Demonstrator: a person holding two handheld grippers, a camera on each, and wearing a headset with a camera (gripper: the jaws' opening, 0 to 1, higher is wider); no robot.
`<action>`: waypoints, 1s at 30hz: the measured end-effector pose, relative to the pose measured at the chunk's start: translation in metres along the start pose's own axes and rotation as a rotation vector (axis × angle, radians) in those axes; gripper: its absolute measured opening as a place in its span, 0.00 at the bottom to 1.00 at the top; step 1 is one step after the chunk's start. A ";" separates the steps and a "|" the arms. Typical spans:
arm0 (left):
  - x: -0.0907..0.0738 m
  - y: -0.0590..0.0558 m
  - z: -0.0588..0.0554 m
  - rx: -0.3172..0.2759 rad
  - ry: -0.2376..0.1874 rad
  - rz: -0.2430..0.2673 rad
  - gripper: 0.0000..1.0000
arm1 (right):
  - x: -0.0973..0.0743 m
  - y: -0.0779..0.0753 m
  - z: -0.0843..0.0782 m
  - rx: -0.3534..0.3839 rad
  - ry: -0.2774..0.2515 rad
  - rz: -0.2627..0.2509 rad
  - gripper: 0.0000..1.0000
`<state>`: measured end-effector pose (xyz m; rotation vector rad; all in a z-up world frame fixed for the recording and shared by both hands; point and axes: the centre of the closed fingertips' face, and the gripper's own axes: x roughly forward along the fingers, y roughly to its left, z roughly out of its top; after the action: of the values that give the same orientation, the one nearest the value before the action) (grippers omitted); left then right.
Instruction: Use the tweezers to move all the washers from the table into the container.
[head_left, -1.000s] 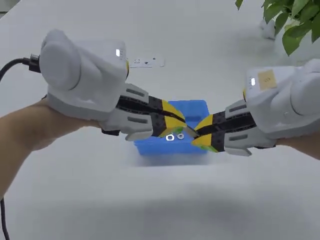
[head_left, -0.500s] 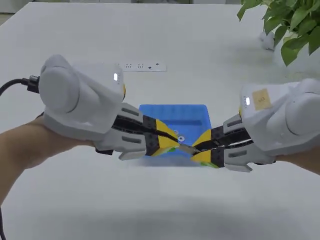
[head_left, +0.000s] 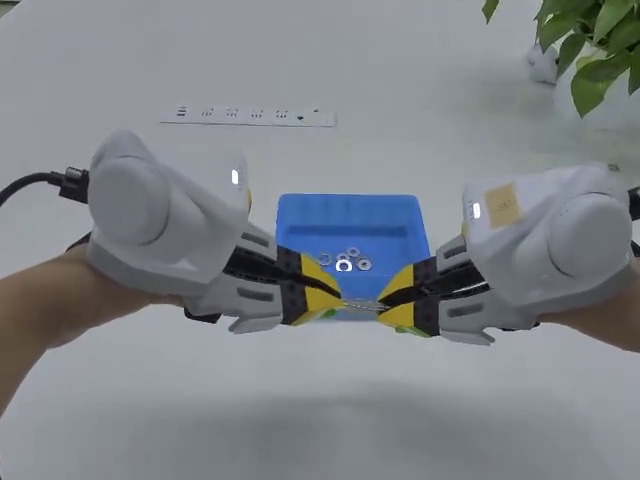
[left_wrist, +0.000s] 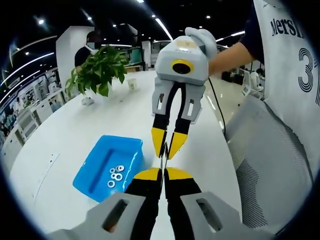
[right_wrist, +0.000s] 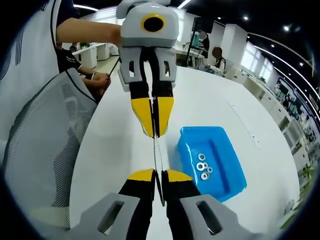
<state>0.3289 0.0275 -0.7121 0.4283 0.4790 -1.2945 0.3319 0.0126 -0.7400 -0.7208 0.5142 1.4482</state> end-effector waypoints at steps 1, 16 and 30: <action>0.002 0.000 -0.003 -0.003 0.005 -0.001 0.06 | 0.002 0.000 -0.002 0.004 0.003 0.003 0.08; 0.025 0.009 -0.055 -0.114 0.078 0.015 0.05 | 0.041 -0.001 -0.034 -0.007 0.080 0.056 0.08; 0.035 0.014 -0.074 -0.149 0.120 0.019 0.06 | 0.056 -0.002 -0.045 -0.013 0.112 0.081 0.09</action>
<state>0.3428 0.0435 -0.7928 0.3861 0.6666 -1.2095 0.3433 0.0195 -0.8104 -0.8026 0.6270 1.4936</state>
